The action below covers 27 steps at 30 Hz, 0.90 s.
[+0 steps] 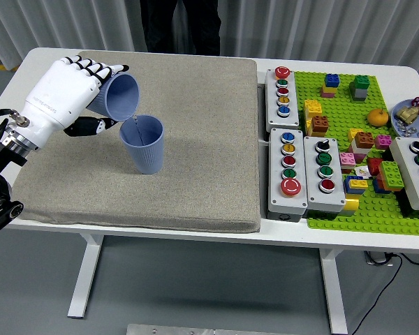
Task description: Pick cup pour cup place
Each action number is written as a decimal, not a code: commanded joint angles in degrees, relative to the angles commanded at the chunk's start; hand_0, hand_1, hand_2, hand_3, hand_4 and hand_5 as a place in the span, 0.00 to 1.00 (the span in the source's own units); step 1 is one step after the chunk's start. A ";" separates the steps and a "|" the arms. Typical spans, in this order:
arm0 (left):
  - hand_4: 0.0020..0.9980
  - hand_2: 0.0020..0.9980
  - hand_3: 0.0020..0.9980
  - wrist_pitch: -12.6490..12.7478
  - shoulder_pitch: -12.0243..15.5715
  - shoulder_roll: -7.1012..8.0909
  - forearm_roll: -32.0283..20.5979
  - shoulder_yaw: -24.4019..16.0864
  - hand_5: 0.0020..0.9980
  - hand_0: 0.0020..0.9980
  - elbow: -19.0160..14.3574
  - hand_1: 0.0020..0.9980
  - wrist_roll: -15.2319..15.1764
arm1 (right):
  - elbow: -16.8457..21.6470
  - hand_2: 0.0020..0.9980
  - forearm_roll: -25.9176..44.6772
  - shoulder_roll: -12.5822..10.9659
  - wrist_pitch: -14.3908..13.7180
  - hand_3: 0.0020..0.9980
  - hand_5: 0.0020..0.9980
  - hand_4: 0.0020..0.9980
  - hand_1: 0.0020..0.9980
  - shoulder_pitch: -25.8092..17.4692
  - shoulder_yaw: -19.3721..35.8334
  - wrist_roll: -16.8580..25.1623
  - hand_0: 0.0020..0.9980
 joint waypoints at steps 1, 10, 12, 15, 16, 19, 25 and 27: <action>0.57 0.67 0.70 0.00 -0.10 -0.01 0.00 0.12 0.01 0.40 -0.07 0.51 0.33 | 0.00 0.73 0.04 0.00 0.00 0.65 0.41 0.22 0.71 0.01 -0.03 0.01 0.74; 0.56 0.67 0.70 0.17 -0.32 -0.29 0.00 1.08 0.00 0.41 -0.21 0.52 1.49 | 0.00 0.73 0.05 0.08 -0.04 0.65 0.42 0.22 0.71 -0.02 0.02 0.01 0.74; 0.56 0.67 0.69 0.28 -0.27 -0.26 0.00 1.17 0.00 0.41 -0.29 0.52 1.63 | 0.00 0.73 0.07 0.08 -0.03 0.65 0.42 0.22 0.71 -0.04 0.00 0.01 0.74; 0.56 0.67 0.69 0.87 -0.35 -0.20 0.00 1.46 0.00 0.41 -0.28 0.52 1.90 | 0.00 0.73 0.05 0.07 -0.04 0.65 0.42 0.22 0.71 0.00 0.03 0.01 0.74; 0.56 0.67 0.69 1.41 -0.42 -0.20 0.00 1.62 0.00 0.41 -0.17 0.52 2.04 | 0.00 0.73 0.13 0.06 -0.04 0.65 0.42 0.22 0.71 0.00 -0.04 0.02 0.74; 0.56 0.67 0.69 2.14 -0.51 -0.12 0.00 2.02 0.00 0.41 -0.05 0.52 2.25 | 0.00 0.73 0.07 0.06 -0.03 0.65 0.42 0.22 0.71 0.03 0.00 0.00 0.74; 0.56 0.67 0.68 2.76 -0.76 0.10 0.00 3.52 0.00 0.42 0.10 0.52 3.12 | 0.00 0.73 0.20 0.08 -0.06 0.65 0.42 0.22 0.71 0.01 -0.06 0.00 0.74; 0.56 0.67 0.68 2.93 -0.96 0.22 0.00 3.99 0.00 0.42 0.23 0.52 3.37 | 0.00 0.73 0.19 0.07 -0.06 0.65 0.42 0.22 0.71 0.00 -0.08 0.00 0.74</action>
